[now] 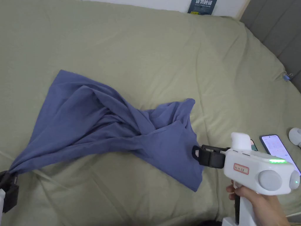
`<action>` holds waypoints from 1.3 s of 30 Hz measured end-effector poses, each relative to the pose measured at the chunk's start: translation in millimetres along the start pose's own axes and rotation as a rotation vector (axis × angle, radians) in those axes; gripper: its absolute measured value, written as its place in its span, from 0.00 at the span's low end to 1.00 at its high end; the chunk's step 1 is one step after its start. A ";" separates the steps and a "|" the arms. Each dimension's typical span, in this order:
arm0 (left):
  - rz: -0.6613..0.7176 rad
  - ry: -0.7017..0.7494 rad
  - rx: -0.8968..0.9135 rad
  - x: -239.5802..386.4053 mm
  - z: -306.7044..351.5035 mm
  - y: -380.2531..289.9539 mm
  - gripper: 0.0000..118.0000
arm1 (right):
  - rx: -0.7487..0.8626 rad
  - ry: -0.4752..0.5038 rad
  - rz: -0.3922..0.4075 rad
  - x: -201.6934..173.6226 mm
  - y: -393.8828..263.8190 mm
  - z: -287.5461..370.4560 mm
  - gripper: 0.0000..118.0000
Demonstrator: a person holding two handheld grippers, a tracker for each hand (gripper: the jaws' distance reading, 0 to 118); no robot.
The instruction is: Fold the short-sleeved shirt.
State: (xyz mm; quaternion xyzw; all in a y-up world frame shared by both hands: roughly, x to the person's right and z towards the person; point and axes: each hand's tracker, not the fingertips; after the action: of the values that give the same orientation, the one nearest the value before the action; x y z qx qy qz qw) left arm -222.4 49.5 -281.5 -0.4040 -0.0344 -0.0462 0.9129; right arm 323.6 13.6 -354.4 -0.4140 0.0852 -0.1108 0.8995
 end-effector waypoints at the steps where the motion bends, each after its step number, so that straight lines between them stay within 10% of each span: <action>1: 0.002 0.002 0.004 -0.3 0.8 1.0 0.08 | 0.026 -0.023 0.023 4.7 4.0 -4.4 0.99; 10: 0.023 0.008 -0.019 -1.8 -4.2 7.7 0.08 | -0.113 0.192 0.231 9.9 8.7 -52.7 0.98; 13: 0.020 0.012 -0.024 0.3 -4.9 8.2 0.08 | -0.170 0.233 0.189 12.3 4.6 -51.4 0.75; 28: 0.025 0.001 -0.044 1.4 -8.5 2.3 0.08 | -0.063 0.215 0.269 -6.8 -4.8 -25.0 0.41; 37: 0.031 -0.004 -0.047 1.4 -10.8 0.8 0.08 | 0.018 0.200 0.316 -22.3 -7.2 -6.2 0.40; 38: 0.031 -0.005 -0.047 1.4 -11.3 0.9 0.08 | 0.017 0.204 0.316 -22.5 -8.5 -6.5 0.32; 39: 0.031 -0.003 -0.046 1.3 -11.8 0.8 0.08 | 0.010 0.198 0.323 -24.9 -8.5 -7.0 0.00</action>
State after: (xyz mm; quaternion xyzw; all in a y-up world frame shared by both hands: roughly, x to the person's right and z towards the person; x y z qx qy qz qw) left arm -220.7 41.2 -289.9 -0.4256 -0.0286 -0.0321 0.9039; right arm 296.9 9.8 -351.0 -0.3776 0.2380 -0.0055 0.8949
